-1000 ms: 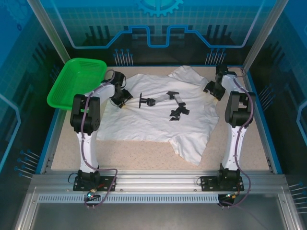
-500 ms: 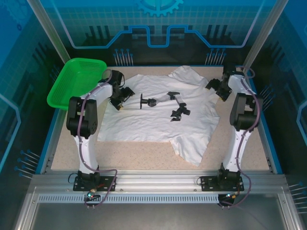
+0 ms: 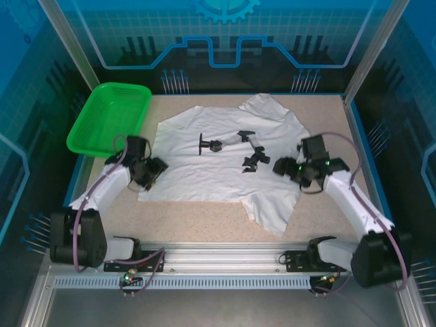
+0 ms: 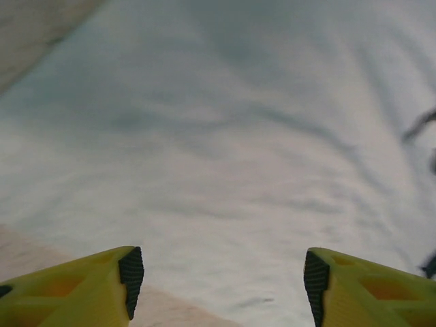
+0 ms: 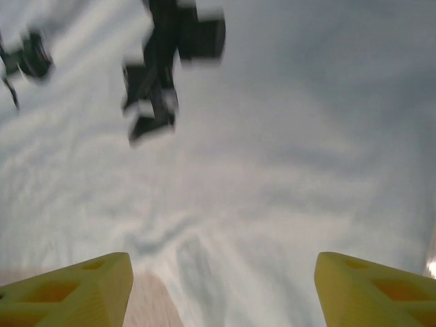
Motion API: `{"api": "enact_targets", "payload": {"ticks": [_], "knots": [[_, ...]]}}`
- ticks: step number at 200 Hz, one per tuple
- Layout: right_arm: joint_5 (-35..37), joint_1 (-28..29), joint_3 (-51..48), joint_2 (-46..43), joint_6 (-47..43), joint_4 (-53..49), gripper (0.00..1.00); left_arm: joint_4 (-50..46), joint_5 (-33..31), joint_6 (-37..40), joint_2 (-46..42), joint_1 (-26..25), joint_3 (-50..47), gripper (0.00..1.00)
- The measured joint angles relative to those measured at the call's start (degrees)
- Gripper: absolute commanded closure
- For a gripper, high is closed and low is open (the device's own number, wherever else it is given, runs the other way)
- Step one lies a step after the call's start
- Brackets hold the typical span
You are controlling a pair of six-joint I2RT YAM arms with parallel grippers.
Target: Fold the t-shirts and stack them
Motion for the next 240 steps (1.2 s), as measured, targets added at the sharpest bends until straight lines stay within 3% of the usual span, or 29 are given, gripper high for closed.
{"api": "enact_targets", "payload": {"ticks": [51, 71, 125, 171, 191, 215, 240], "knots": [[-0.1, 14.2, -14.8, -18.4, 8.3, -8.3, 0.42, 1.4, 0.0, -3.0, -6.8, 8.1, -10.8, 0.34], [0.1, 17.0, -19.7, -22.0, 11.9, -9.5, 0.44, 3.4, 0.0, -4.1, -6.8, 9.4, -12.4, 0.36], [2.6, 21.1, -21.9, -16.4, 16.1, -9.2, 0.44, 7.5, -1.4, -3.7, -5.2, 10.3, -12.5, 0.47], [6.0, 25.6, -22.0, -16.2, 21.0, -8.8, 0.46, 9.7, -3.7, -2.9, -4.9, 11.1, -13.9, 0.48], [6.4, 26.4, -22.1, -14.8, 22.4, -8.3, 0.47, 9.9, -4.2, -2.8, -4.4, 11.1, -14.9, 0.49], [6.8, 26.4, -22.1, -12.9, 23.5, -7.7, 0.53, 10.6, -4.7, -2.5, -4.3, 11.1, -15.3, 0.61], [6.8, 26.4, -22.5, -11.4, 24.4, -6.3, 0.54, 10.7, -5.0, -1.2, -3.9, 11.1, -15.3, 0.62]]}}
